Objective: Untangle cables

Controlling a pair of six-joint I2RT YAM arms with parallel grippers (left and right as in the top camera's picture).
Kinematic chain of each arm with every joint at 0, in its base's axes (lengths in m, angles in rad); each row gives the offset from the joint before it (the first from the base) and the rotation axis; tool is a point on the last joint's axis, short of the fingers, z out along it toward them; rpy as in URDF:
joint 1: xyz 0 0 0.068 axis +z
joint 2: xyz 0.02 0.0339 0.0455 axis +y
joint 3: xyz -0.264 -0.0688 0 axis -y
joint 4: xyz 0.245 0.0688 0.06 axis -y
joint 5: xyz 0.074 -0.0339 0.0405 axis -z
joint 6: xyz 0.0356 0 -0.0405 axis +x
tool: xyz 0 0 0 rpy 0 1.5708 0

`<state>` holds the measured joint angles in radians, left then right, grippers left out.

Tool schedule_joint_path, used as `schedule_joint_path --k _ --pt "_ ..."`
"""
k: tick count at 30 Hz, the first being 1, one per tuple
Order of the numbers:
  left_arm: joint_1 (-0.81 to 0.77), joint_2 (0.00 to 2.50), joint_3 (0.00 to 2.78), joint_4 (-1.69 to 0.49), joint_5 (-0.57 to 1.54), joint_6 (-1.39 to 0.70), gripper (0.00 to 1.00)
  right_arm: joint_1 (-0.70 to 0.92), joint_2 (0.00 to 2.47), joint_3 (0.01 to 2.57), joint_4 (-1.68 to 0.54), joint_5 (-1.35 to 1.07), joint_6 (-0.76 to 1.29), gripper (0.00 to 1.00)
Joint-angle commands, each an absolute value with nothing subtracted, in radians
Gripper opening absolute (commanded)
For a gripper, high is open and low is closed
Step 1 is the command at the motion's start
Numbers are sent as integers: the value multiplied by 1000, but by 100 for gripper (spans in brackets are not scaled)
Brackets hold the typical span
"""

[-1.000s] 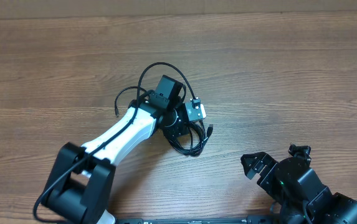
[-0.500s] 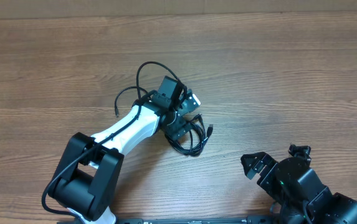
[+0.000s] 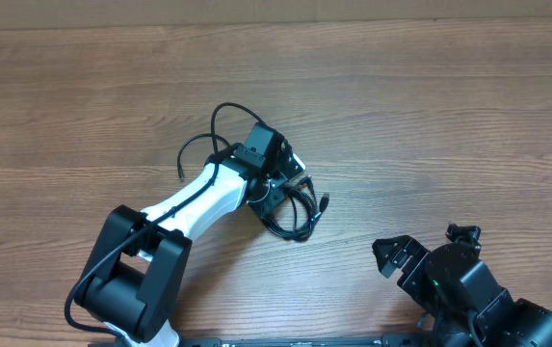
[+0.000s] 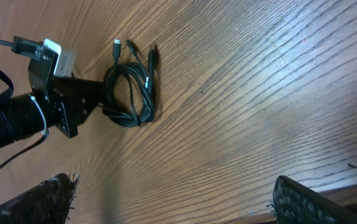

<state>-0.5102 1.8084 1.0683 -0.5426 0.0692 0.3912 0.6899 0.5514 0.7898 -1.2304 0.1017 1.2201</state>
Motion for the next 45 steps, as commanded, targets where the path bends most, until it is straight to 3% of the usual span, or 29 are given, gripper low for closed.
schedule_joint_path --k 1,10,11,12,13,14,16,18,22,24,28,34,39,45 --pt "-509 1810 1108 -537 -10 376 4 694 544 785 -1228 107 1224 100" --pt "-509 1797 1296 -610 -38 357 4 694 544 785 -1228 107 1224 100" --pt "-509 1797 1320 -628 -38 323 20 694 544 785 -1228 107 1224 100" --pt "-509 1797 1341 -649 -38 281 49 694 544 785 -1228 107 1224 100" --pt "-509 1797 1362 -684 -37 215 87 694 544 785 -1228 107 1224 100" --pt "-509 1797 1373 -712 -34 164 100 694 544 785 -1228 107 1224 100" --pt "-509 1797 1383 -785 4 19 99 694 544 785 -1228 107 1224 100" --pt "-511 1797 1382 -922 211 -209 100 694 544 785 -1228 107 1224 100" --pt "-511 1797 1365 -1005 313 -228 100 694 544 785 -1228 107 1224 100" --pt "-511 1797 1358 -1042 277 -365 100 694 544 785 -1228 107 1224 100" --pt "-514 1797 1356 -1135 93 -848 100 694 544 785 -1228 107 1224 100" --pt "-553 1799 1320 -1138 -4 -1231 84 694 544 785 -1228 107 1224 100" --pt "-598 1799 1255 -1083 -11 -1338 75 694 544 785 -1228 107 1224 100" --pt "-641 1799 1151 -979 -11 -1340 79 694 544 785 -1228 107 1224 100"
